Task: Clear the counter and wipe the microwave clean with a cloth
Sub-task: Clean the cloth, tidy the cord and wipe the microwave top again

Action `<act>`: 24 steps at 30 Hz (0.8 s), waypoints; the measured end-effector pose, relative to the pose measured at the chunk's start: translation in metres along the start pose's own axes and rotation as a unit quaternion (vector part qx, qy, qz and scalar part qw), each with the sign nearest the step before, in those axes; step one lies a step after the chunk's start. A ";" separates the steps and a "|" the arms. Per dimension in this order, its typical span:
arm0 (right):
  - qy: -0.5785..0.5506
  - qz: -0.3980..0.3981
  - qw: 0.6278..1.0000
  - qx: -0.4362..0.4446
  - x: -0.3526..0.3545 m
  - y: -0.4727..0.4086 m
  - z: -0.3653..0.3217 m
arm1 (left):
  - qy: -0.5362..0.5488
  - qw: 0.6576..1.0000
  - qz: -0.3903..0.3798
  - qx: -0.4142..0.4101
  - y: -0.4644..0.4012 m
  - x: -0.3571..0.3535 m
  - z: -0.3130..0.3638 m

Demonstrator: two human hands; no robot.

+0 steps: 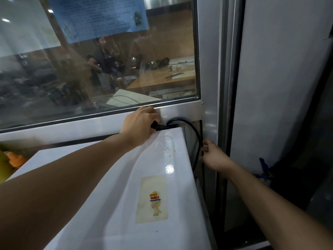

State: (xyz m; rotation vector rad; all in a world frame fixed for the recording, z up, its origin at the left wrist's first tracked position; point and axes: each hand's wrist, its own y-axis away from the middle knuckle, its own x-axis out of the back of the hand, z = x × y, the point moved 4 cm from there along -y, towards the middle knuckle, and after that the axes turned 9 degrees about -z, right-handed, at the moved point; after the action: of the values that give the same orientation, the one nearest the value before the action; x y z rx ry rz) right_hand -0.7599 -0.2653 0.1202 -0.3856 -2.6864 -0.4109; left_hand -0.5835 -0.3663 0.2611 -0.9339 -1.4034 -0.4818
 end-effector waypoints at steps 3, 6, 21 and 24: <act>-0.017 -0.006 1.000 0.009 0.002 0.003 0.001 | 0.000 1.000 -0.010 0.009 0.004 0.001 -0.005; -0.039 -0.007 0.999 0.014 0.002 0.006 0.001 | 0.003 1.000 -0.014 0.020 0.008 0.005 -0.011; -0.036 -0.009 0.999 0.035 0.003 0.020 -0.015 | 0.041 0.993 -0.102 0.052 0.025 0.003 -0.016; -0.027 0.006 0.999 0.044 0.007 0.026 -0.019 | 0.042 0.993 -0.100 0.052 0.030 0.011 -0.014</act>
State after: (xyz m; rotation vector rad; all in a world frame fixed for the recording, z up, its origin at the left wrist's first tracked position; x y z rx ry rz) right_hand -0.7508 -0.2460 0.1456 -0.3935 -2.7416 -0.2815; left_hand -0.5496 -0.3574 0.2649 -0.6845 -1.4377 -0.5853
